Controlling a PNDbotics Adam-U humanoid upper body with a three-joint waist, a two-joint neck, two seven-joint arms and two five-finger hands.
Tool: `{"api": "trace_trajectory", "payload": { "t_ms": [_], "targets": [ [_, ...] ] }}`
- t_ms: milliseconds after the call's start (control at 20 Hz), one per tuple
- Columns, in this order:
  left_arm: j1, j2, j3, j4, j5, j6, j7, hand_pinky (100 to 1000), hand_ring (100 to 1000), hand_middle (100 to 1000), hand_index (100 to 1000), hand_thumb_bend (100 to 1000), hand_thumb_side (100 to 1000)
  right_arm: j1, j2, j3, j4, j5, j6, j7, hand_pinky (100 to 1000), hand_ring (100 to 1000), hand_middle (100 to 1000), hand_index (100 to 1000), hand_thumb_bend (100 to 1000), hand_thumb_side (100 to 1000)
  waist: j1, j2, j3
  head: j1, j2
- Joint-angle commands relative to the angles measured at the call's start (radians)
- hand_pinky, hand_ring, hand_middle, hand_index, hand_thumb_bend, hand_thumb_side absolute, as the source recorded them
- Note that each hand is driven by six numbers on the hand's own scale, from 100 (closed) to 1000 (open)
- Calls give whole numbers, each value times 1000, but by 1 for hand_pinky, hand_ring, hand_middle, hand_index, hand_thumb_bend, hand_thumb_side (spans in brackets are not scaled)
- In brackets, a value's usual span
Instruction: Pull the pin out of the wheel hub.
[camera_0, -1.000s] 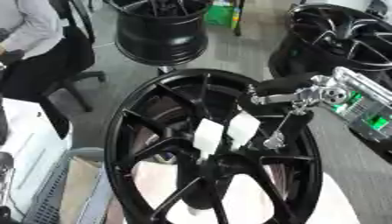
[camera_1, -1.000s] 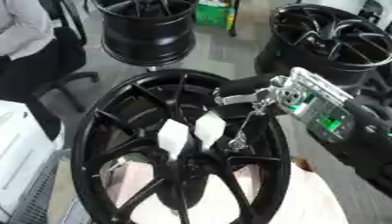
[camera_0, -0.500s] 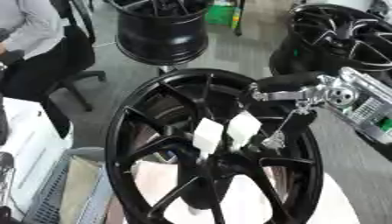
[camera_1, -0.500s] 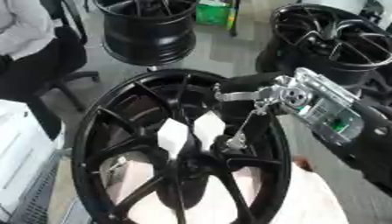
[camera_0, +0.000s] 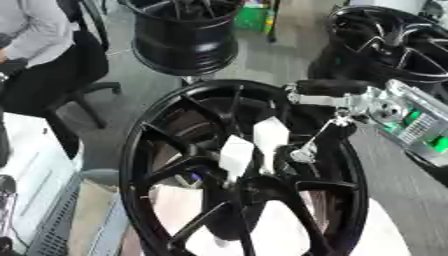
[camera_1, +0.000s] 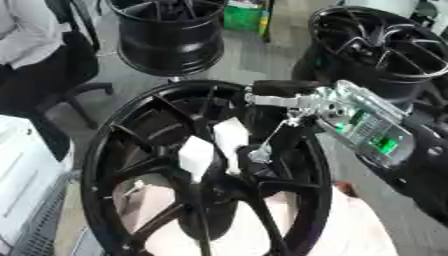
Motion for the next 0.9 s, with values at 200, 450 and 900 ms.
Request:
{"api": "trace_trajectory", "payload": {
  "t_ms": [200,450,900],
  "targets": [
    [-14,6,11,-17,5,2,3,761,870,671,844,100,704,-69,-40,-41,-7,-63,27,-16,759,568,160,213,266,100,6,-19,-2,0,-8],
    [-11,6,14,-17,5,7,8,761,870,671,844,100,704,-114,-99,-90,-7,-158,73,-19,749,560,158,210,230,100,7,-26,-8,-6,-11],
    [-7,14,19,-17,-1,7,17,762,868,670,844,100,702,-120,-223,-249,95,-265,132,-135,744,556,165,212,164,100,9,-35,-26,7,-14]
  ]
}}
